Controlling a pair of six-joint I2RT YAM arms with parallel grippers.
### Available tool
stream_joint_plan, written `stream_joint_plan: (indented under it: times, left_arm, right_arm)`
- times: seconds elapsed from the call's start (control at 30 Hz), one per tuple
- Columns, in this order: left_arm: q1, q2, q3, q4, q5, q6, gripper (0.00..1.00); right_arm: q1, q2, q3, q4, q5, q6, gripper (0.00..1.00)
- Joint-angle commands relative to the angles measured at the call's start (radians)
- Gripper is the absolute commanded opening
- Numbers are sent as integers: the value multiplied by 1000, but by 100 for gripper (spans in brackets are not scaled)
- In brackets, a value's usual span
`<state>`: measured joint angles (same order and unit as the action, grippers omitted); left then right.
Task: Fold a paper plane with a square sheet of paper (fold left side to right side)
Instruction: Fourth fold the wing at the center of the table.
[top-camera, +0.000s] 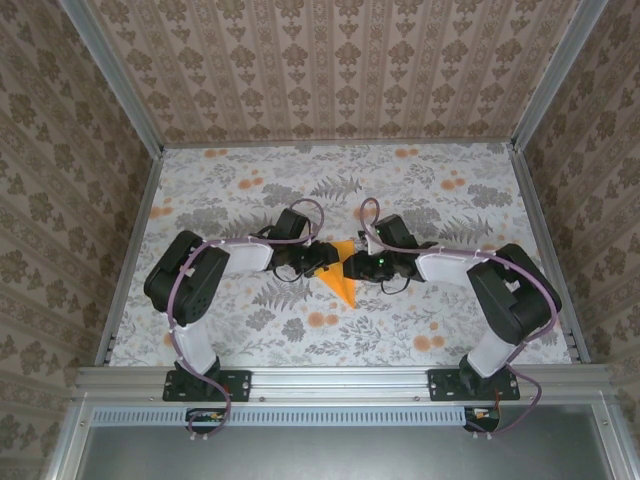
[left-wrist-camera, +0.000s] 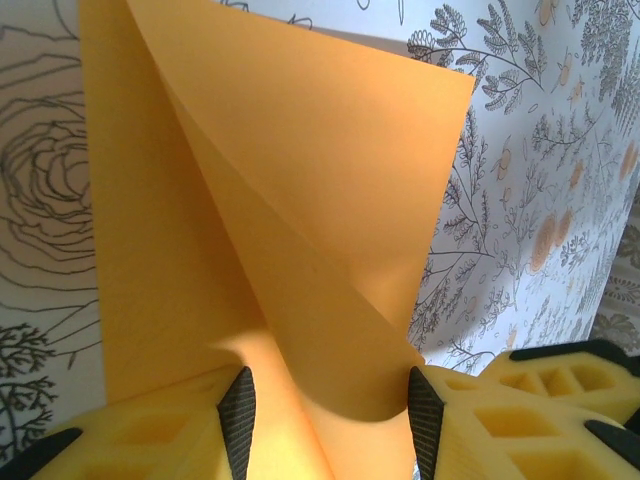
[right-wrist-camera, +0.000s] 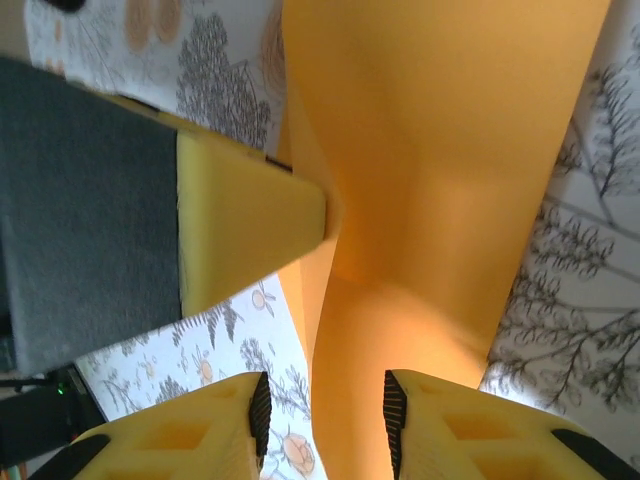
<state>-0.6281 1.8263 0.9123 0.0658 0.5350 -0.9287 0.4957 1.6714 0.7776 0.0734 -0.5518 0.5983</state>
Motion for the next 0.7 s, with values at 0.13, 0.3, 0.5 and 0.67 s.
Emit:
stream_joint_plan:
  times: [0.13,0.3,0.5,0.67]
  left_arm:
    - [-3,31,5,-71,-44,11,48]
    - [-4,30,5,-75,-44,12,48]
    - [-4,32,6,-75,-44,13,47]
    - [-2,18,4,-76,-47,18,48]
  right_arm:
    - [-5,109,42,95,-91,66,33]
    - [-4,141,57,120,-110,83,26]
    - [-5,140,58,112,-106,80,11]
    - [-8,123,51,91,-89,68,0]
